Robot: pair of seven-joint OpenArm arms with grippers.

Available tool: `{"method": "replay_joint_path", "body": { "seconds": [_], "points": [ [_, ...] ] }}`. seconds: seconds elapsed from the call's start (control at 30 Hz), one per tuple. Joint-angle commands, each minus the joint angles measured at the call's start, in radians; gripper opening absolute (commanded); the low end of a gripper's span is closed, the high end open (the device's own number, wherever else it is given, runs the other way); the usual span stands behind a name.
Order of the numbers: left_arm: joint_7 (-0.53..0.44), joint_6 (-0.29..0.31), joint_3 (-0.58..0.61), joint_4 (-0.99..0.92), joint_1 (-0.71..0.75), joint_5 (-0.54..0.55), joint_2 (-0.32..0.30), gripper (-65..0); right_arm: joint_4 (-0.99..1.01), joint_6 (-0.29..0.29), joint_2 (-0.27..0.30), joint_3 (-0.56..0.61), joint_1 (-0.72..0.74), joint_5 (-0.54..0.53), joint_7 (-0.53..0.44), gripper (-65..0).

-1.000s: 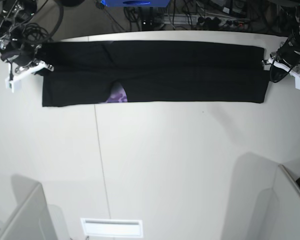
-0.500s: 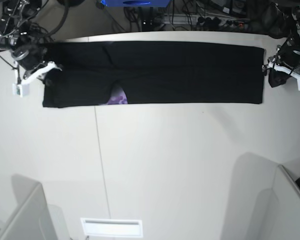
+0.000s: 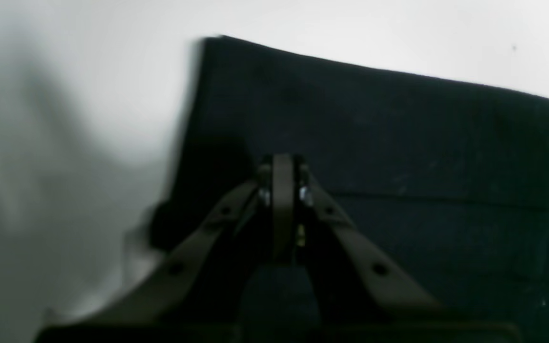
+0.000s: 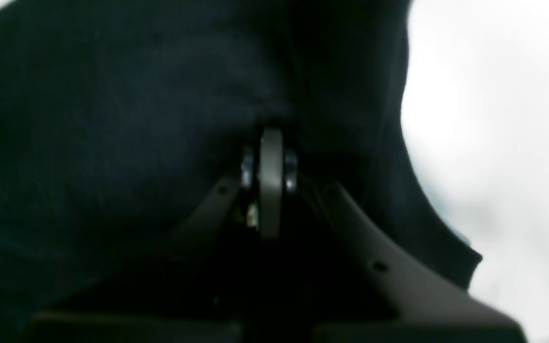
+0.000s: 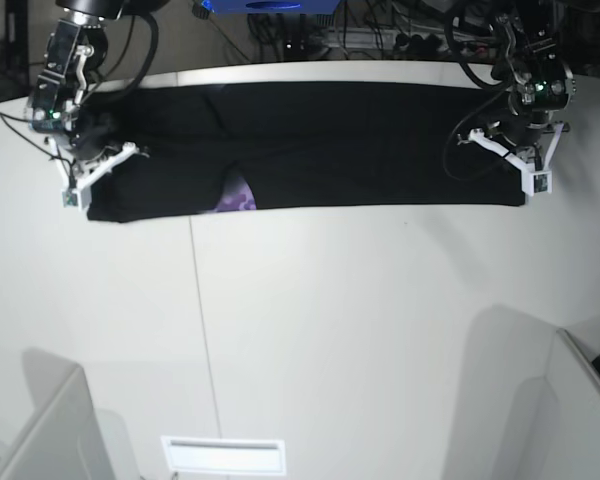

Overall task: Fold the T-shirt properly
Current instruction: 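Grasp both ends of the folded strip with both grippers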

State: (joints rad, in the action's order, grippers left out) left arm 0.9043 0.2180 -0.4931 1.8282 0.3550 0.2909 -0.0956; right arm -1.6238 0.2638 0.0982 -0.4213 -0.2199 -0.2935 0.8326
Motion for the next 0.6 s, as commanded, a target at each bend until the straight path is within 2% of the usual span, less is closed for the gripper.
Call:
{"method": "replay_joint_path", "body": {
  "seconds": [0.0,0.33,0.57],
  "points": [
    [-0.006,-0.001,0.004,-0.02,-0.014,-0.009,-0.006,-65.0,0.024,-0.001,0.011,-0.001,0.02,0.029,-0.003,-65.0],
    [-0.044,-0.004,0.007,-0.33,-0.271,-0.017,-0.029,-65.0,0.244,-0.001,0.019,0.0,0.225,0.078,-0.023,-65.0],
    [-0.04,-0.004,0.007,-0.373,-0.426,-0.017,-0.039,-65.0,0.231,-0.001,0.016,0.0,0.316,0.08,0.0,-65.0]
  ]
}}
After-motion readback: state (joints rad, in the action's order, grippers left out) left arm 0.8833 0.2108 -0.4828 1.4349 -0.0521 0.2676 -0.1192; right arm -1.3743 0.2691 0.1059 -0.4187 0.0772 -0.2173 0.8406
